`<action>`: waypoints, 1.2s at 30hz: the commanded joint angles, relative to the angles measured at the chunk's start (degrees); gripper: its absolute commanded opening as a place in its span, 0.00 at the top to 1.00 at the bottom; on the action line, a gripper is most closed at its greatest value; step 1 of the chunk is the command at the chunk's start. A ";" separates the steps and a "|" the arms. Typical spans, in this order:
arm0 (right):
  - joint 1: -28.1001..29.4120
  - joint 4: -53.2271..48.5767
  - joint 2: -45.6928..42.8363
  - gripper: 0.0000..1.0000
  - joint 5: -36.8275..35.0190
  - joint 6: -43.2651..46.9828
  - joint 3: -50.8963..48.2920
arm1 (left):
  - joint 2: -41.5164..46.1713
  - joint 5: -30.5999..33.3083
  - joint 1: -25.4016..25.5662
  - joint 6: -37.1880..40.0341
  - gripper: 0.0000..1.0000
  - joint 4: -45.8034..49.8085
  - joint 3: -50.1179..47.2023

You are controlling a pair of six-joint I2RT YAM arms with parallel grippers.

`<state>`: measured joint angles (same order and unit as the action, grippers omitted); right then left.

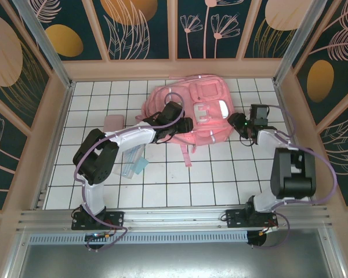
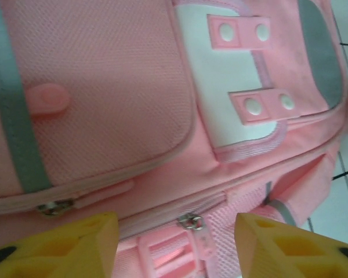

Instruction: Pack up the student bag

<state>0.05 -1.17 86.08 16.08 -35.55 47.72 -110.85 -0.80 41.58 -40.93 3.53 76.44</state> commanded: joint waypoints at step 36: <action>24.16 4.09 20.56 0.85 9.10 13.27 8.54 | 3.71 -5.06 -9.06 -6.20 0.38 -13.11 -15.89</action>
<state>23.90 4.32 105.82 26.92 -23.22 55.27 -107.35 -4.73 32.67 -46.63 -8.84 61.54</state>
